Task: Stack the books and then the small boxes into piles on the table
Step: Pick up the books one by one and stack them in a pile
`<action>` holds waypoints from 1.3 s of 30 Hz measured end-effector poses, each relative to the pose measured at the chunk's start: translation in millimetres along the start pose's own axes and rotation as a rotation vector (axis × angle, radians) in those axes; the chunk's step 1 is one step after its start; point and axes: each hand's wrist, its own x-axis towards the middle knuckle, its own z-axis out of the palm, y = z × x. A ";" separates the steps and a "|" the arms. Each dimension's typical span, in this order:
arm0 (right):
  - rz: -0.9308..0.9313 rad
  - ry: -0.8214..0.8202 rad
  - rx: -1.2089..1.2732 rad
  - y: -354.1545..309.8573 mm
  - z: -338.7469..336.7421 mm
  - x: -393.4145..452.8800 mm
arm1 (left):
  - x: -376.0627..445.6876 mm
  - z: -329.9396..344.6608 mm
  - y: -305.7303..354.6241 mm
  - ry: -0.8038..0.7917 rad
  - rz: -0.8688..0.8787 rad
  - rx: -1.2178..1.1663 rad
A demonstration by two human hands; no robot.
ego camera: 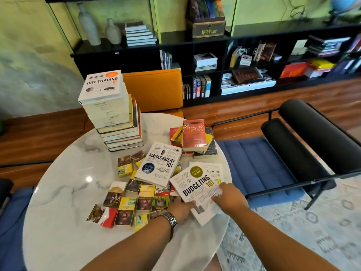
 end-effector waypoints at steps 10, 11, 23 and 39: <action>-0.022 -0.110 0.233 -2.0 -16.8 -16.1 | -15.4 19.5 5.4 0.067 0.141 -0.288; -0.023 -0.093 0.322 -3.1 -18.4 -18.7 | -17.7 18.8 10.3 0.046 0.161 -0.302; -0.219 0.062 0.936 -81.9 -49.2 -22.7 | -42.1 -53.4 51.5 0.095 0.459 -0.456; -0.546 0.033 1.032 -278.6 -111.5 -16.1 | -103.8 -209.4 144.0 0.376 0.860 -0.437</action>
